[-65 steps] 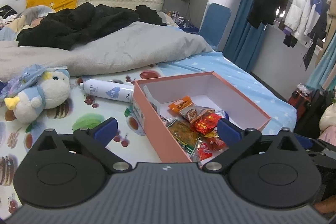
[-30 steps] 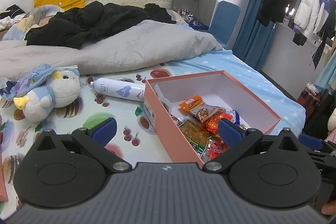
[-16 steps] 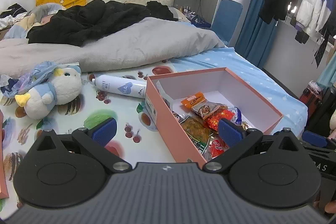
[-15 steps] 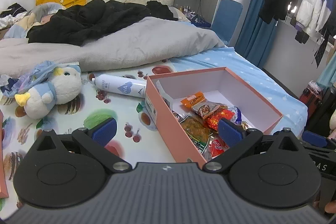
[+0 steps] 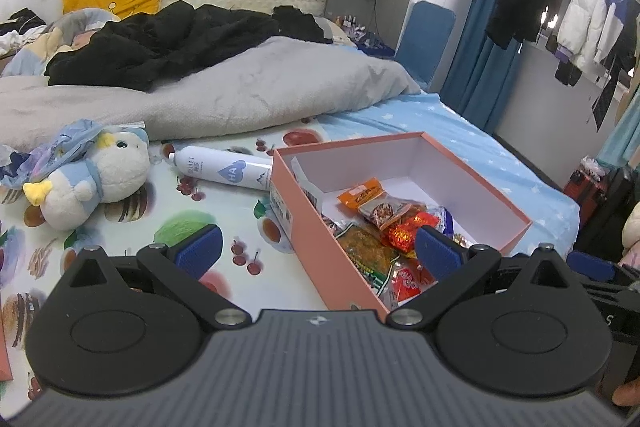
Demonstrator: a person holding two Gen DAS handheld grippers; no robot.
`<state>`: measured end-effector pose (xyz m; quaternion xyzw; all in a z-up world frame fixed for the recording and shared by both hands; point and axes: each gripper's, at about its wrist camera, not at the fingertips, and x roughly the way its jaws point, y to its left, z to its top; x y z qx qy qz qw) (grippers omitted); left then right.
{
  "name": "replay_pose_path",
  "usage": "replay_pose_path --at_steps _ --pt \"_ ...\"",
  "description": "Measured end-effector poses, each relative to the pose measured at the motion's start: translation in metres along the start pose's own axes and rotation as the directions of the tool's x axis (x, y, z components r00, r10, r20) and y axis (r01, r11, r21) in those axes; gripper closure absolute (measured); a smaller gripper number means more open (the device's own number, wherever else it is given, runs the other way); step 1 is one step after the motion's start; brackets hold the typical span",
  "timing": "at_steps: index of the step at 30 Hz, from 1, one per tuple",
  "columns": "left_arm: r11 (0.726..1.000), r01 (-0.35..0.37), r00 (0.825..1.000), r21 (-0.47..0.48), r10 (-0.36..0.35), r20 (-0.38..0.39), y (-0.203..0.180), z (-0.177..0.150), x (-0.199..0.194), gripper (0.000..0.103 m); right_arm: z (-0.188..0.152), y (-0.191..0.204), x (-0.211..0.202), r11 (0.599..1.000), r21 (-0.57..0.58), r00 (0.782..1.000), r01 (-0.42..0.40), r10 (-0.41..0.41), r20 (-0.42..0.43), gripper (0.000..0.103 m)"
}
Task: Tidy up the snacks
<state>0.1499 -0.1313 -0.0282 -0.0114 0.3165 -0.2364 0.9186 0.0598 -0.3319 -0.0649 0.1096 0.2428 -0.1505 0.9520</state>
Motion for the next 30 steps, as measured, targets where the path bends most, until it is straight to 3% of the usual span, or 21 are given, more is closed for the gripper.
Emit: replay_pose_path --at_steps 30 --pt "1.0 0.014 1.0 0.004 -0.014 -0.004 -0.0019 0.0037 -0.0024 0.0 0.0016 -0.0003 0.0017 1.0 -0.004 1.0 -0.001 0.001 0.004 0.0"
